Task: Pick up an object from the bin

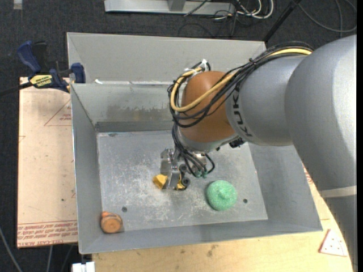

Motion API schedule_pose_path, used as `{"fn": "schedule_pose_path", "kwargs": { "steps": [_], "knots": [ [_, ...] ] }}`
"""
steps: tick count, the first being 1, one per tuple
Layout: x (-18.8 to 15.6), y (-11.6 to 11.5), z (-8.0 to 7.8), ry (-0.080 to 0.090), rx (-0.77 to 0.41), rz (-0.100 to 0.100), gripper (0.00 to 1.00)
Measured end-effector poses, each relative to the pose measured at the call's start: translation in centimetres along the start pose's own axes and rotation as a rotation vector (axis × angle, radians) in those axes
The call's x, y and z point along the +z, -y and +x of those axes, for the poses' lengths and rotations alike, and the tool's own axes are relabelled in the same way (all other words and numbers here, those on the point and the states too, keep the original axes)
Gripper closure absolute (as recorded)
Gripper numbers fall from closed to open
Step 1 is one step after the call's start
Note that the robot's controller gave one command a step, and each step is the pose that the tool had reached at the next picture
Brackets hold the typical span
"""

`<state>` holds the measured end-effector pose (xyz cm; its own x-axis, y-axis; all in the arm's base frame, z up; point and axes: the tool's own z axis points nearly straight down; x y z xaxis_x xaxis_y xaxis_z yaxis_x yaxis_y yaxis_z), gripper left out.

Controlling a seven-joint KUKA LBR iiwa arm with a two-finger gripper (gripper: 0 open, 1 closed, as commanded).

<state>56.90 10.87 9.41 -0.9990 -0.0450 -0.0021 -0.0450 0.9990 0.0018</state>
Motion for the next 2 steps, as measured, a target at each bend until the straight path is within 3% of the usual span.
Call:
{"fn": "schedule_pose_path", "kwargs": {
  "steps": [1,2],
  "knots": [
    [0.0,0.0,0.0,0.0,0.0,0.0,1.0],
    [-10.7,-1.7,-1.1,0.001,-0.011,0.0,1.0]
  ]
}}
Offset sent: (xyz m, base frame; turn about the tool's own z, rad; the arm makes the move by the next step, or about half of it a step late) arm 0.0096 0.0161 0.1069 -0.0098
